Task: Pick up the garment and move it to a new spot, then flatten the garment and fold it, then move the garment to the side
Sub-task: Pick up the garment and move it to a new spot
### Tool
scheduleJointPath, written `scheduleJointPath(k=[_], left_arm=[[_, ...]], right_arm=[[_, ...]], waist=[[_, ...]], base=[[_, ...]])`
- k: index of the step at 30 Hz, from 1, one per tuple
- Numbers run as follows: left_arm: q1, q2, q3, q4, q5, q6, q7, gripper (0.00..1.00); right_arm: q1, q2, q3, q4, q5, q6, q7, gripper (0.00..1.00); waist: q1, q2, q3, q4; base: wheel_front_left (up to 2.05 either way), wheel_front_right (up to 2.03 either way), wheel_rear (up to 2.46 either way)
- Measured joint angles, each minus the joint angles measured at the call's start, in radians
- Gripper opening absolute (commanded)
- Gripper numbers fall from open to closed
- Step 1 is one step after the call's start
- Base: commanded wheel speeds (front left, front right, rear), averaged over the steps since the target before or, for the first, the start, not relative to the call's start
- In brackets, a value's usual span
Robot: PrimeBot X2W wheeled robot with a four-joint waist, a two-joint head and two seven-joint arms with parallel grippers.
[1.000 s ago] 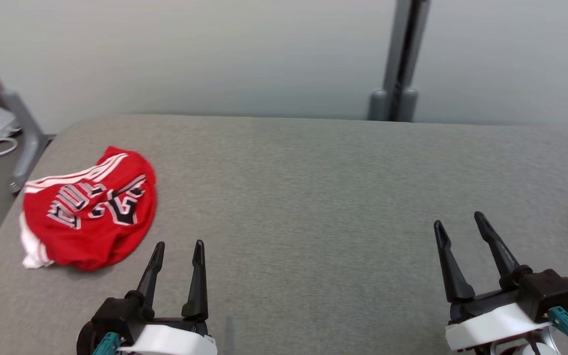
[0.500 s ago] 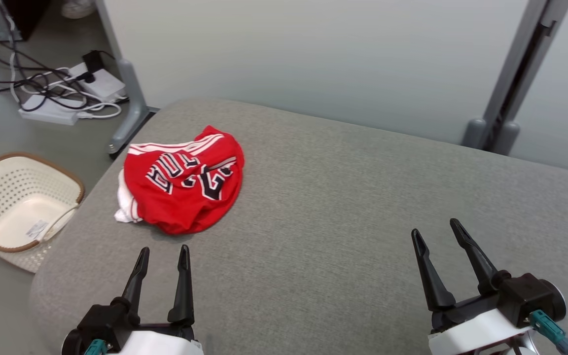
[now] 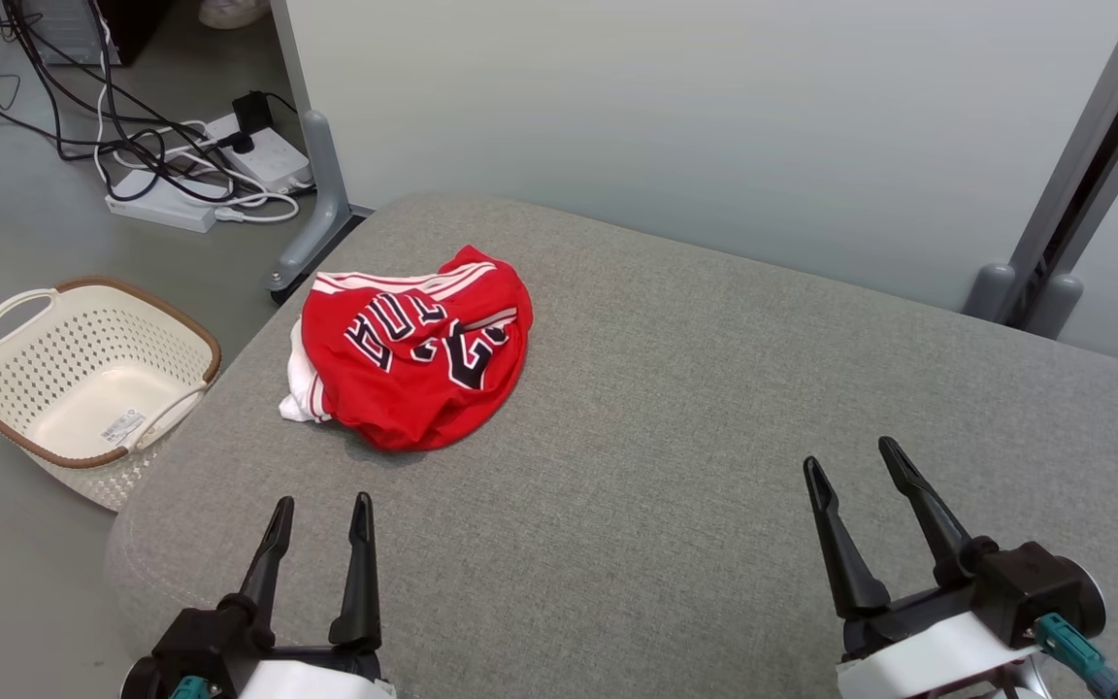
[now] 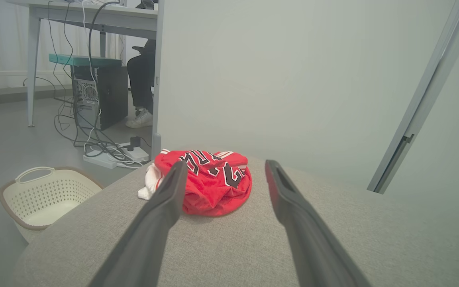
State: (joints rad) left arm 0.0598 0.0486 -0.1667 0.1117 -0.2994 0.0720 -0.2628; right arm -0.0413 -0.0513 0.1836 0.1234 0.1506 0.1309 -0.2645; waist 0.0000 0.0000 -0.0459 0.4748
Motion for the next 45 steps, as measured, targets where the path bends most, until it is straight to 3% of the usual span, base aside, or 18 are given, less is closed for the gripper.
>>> scheduleJointPath(k=[19, 28, 35, 41, 44, 45], left_arm=[[-0.004, 0.0, 0.004, 0.001, -0.021, 0.015, 0.0, 1.0], [-0.102, 0.0, 0.005, 0.096, -0.011, 0.006, 0.0, 1.0], [-0.333, 0.012, 0.026, 0.26, -0.002, -0.009, 0.0, 1.0], [-0.564, 0.083, 0.082, 0.411, -0.06, -0.055, 0.114, 1.0], [-0.66, 0.137, 0.089, 0.49, -0.084, -0.089, 0.25, 1.0], [-0.708, 0.174, 0.093, 0.525, -0.101, -0.104, 0.341, 1.0]], right_arm=[[0.006, -0.001, -0.007, -0.015, -0.002, 0.0, 0.0, 1.0], [-0.066, -0.09, -0.011, -0.055, -0.023, 0.0, 0.0, 1.0], [-0.146, -0.167, 0.0, -0.091, -0.035, 0.0, 0.0, 1.0], [-0.208, -0.203, 0.047, -0.134, -0.035, 0.0, 0.0, 1.0], [-0.232, -0.212, 0.065, -0.148, -0.035, 0.0, 0.0, 1.0], [-0.237, -0.214, 0.079, -0.154, -0.035, 0.0, 0.0, 1.0]], waist=[[0.0, 0.0, 0.023, 0.011], [0.0, 0.0, 0.147, 0.0], [0.0, 0.0, 0.28, -0.028], [0.0, 0.0, 0.374, -0.078], [0.0, 0.0, 0.41, -0.11], [0.0, 0.0, 0.432, -0.13]], base=[[0.0, 0.0, 0.0], [0.0, 0.0, 0.0], [0.0, 0.0, 0.0], [0.0, 0.0, 0.0], [0.0, 0.0, 0.0], [0.0, 0.0, 0.0]])
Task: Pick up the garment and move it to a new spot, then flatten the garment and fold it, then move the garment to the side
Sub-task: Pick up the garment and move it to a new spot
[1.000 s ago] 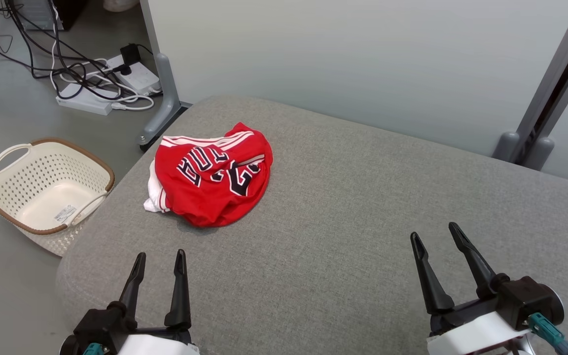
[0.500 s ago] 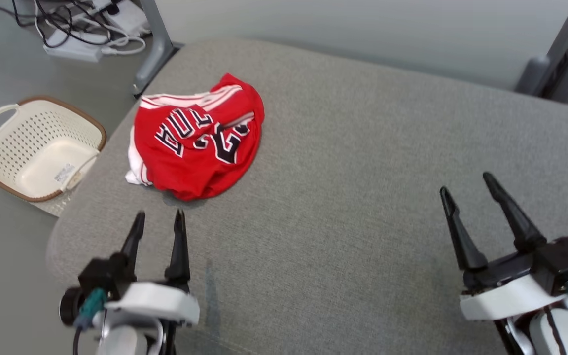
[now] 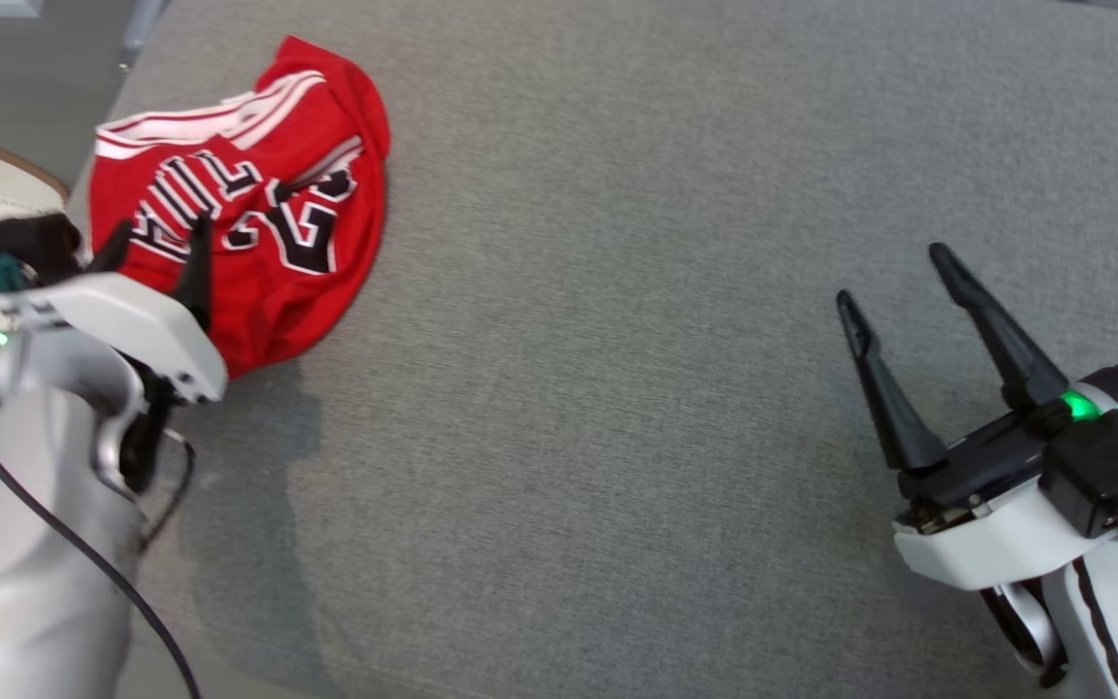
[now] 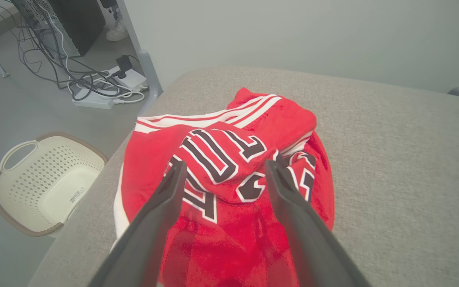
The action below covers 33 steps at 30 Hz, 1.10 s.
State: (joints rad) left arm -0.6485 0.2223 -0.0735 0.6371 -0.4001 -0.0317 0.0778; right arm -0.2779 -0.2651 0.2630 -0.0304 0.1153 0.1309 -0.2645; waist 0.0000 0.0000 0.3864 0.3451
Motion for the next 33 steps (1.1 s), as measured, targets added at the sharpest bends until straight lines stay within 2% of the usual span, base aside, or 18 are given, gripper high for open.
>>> scheduleJointPath(k=[3, 10, 14, 21, 29, 30, 31, 33], left_arm=[[-0.071, 0.039, 0.007, 0.033, -0.023, -0.013, 0.114, 1.0], [-0.165, 0.095, 0.0, 0.125, -0.044, -0.024, 0.307, 1.0], [-0.211, 0.114, -0.007, 0.166, -0.047, -0.012, 0.356, 1.0], [-0.246, 0.123, -0.041, 0.259, -0.037, -0.017, 0.457, 1.0], [-0.26, 0.133, -0.056, 0.322, -0.032, -0.016, 0.458, 1.0], [-0.262, 0.133, -0.055, 0.327, -0.033, -0.017, 0.458, 0.73], [-0.263, 0.132, -0.054, 0.332, -0.037, -0.019, 0.454, 0.0], [-0.264, 0.13, -0.053, 0.338, -0.043, -0.023, 0.454, 0.0]], right_arm=[[0.0, -0.005, 0.022, -0.004, -0.006, 0.0, 0.0, 1.0], [-0.018, -0.014, 0.048, -0.01, -0.015, 0.0, 0.0, 1.0], [-0.031, -0.01, 0.046, -0.014, -0.019, 0.0, 0.0, 1.0], [-0.035, 0.002, 0.049, -0.016, -0.028, 0.0, 0.0, 1.0], [-0.036, 0.009, 0.06, -0.014, -0.03, 0.0, 0.0, 1.0], [-0.036, 0.009, 0.06, -0.013, -0.03, 0.0, 0.0, 1.0], [-0.036, 0.009, 0.06, -0.013, -0.03, 0.0, 0.0, 1.0], [-0.036, 0.008, 0.058, -0.013, -0.03, 0.0, 0.0, 1.0]], waist=[[0.0, 0.0, 0.03, -0.027], [0.0, 0.0, 0.08, -0.073], [0.0, 0.0, 0.099, -0.094], [0.0, 0.0, 0.119, -0.118], [0.0, 0.0, 0.123, -0.134], [0.0, 0.0, 0.122, -0.135], [0.0, 0.0, 0.121, -0.135], [0.0, 0.0, 0.119, -0.135]], base=[[0.0, 0.0, 0.0], [0.0, 0.0, 0.0], [0.0, 0.0, 0.0], [0.0, 0.0, 0.0], [0.0, 0.0, 0.0], [0.0, 0.0, 0.0], [0.0, 0.0, 0.0], [0.0, 0.0, 0.0]])
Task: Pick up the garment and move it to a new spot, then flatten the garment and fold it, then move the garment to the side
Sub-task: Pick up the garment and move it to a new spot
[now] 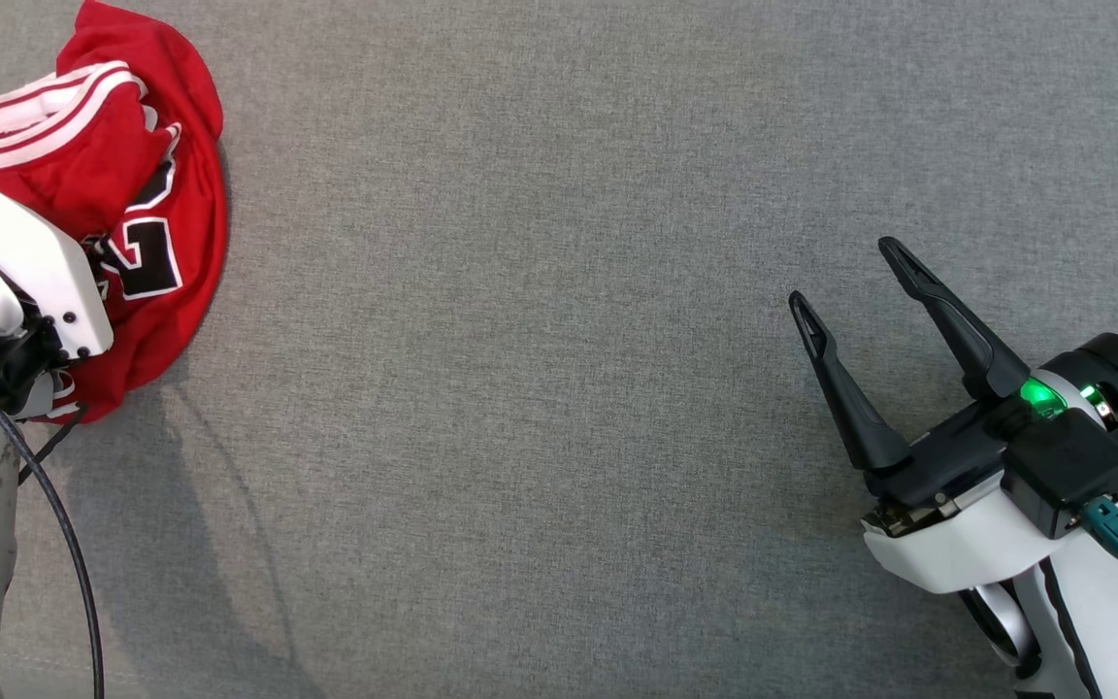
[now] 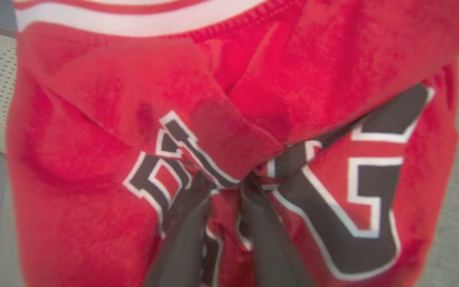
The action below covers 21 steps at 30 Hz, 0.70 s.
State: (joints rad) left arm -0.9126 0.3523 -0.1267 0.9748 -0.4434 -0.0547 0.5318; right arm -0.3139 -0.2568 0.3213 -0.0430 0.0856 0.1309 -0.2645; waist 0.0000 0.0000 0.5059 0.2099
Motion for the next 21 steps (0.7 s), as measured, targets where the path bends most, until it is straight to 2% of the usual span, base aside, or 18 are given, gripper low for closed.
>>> scheduleJointPath(k=[10, 21], left_arm=[[-0.001, -0.002, -0.001, 0.012, -0.008, -0.012, -0.105, 0.0], [-0.034, -0.023, 0.083, -0.087, -0.075, -0.021, -0.42, 0.0]], right_arm=[[0.002, 0.012, 0.004, 0.015, 0.0, 0.0, 0.0, 1.0], [0.019, 0.046, -0.012, 0.034, 0.011, 0.0, 0.0, 1.0]], waist=[[0.0, 0.0, -0.048, 0.003], [0.0, 0.0, -0.159, -0.003]], base=[[0.0, 0.0, 0.0], [0.0, 0.0, 0.0]])
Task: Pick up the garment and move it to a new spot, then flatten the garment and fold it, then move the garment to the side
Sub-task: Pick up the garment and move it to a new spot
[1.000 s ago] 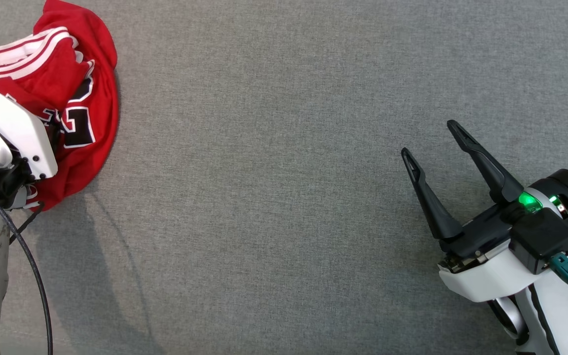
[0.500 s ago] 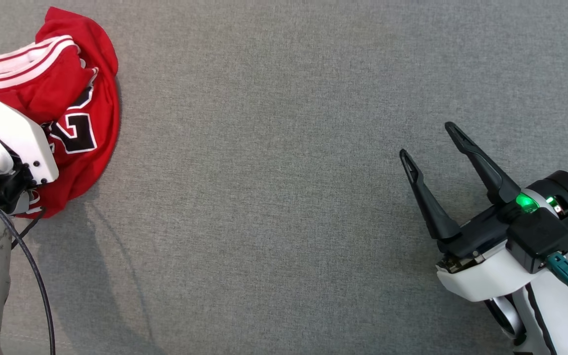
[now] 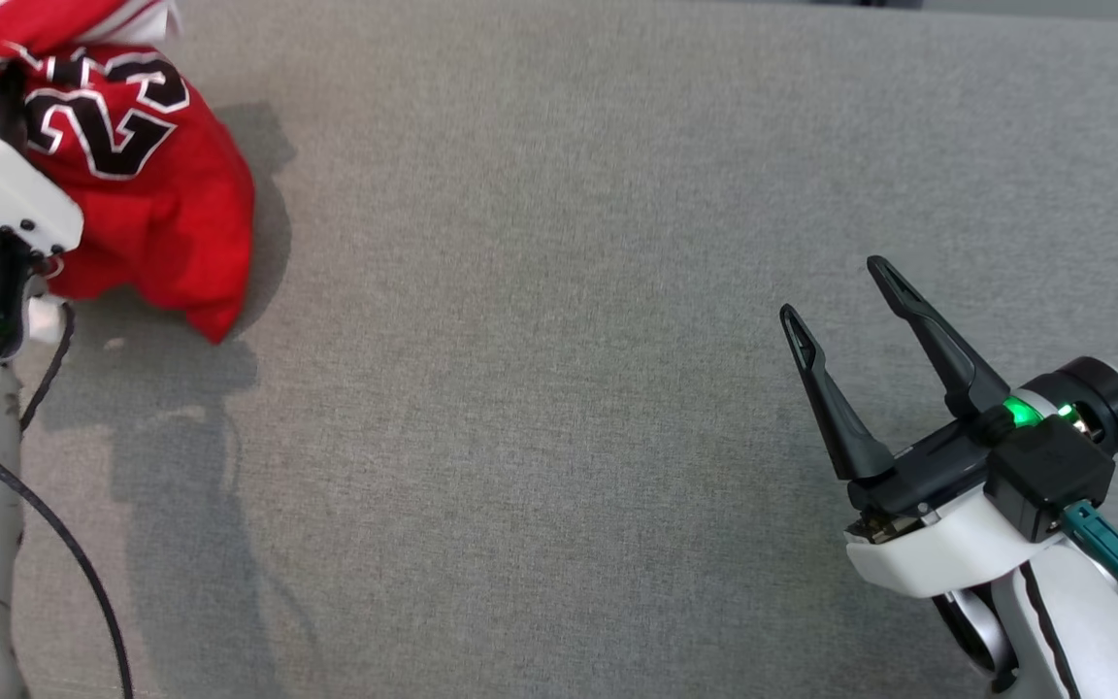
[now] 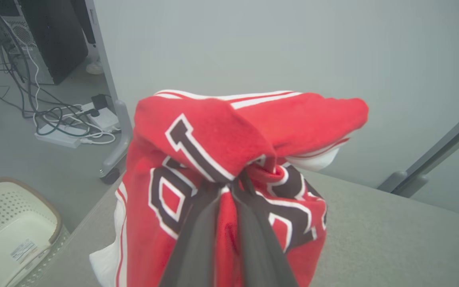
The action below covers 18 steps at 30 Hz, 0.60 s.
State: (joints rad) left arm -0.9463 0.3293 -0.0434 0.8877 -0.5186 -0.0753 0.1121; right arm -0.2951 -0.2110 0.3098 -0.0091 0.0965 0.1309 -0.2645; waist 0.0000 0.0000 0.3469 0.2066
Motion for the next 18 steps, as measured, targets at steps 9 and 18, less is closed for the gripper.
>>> scheduleJointPath(k=[9, 18], left_arm=[[0.021, -0.072, 0.026, -0.131, -0.072, -0.024, -0.096, 0.0], [0.127, -0.185, -0.039, -0.354, -0.1, -0.03, -0.067, 0.0]], right_arm=[[0.031, 0.049, -0.017, 0.015, 0.023, 0.0, 0.0, 1.0], [0.057, 0.071, -0.065, 0.012, 0.028, 0.0, 0.0, 1.0]], waist=[[0.0, 0.0, -0.114, -0.024], [0.0, 0.0, -0.193, -0.087]], base=[[0.0, 0.0, 0.0], [0.0, 0.0, 0.0]])
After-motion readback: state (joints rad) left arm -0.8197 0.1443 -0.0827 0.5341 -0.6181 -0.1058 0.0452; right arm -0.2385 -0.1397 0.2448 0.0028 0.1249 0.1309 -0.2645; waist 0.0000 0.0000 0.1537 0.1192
